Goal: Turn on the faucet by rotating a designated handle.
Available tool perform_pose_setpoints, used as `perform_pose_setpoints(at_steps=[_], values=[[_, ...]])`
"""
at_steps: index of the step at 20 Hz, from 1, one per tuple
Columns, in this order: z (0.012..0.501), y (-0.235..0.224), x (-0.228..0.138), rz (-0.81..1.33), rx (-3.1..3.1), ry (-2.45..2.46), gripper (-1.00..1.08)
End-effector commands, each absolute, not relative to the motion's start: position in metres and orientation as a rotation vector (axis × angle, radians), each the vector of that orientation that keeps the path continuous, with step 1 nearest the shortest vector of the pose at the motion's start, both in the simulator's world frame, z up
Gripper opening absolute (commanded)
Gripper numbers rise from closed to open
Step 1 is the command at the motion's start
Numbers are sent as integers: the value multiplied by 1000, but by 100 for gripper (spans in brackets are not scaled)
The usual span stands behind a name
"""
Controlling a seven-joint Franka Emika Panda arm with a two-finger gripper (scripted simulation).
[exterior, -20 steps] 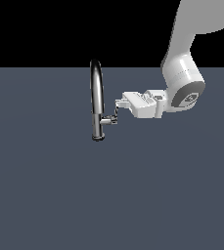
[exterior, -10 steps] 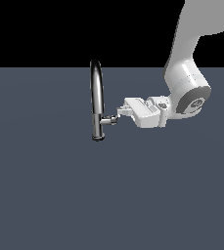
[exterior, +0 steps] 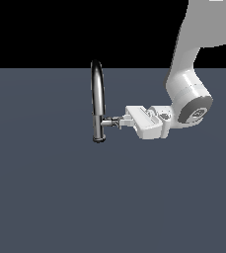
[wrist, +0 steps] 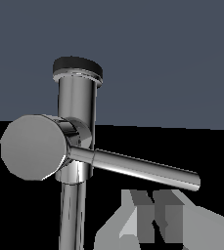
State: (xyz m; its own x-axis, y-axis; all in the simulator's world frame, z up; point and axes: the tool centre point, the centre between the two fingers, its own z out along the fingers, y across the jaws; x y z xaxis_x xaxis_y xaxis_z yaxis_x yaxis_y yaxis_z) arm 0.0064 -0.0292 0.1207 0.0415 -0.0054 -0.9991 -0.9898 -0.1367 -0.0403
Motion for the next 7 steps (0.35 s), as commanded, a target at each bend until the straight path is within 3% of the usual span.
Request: perform_pose_setpoints(at_steps=[1, 7], values=[[95, -26, -2, 1296, -1324, 1128, -100], [64, -24, -9, 1308, -1321, 1128, -100]])
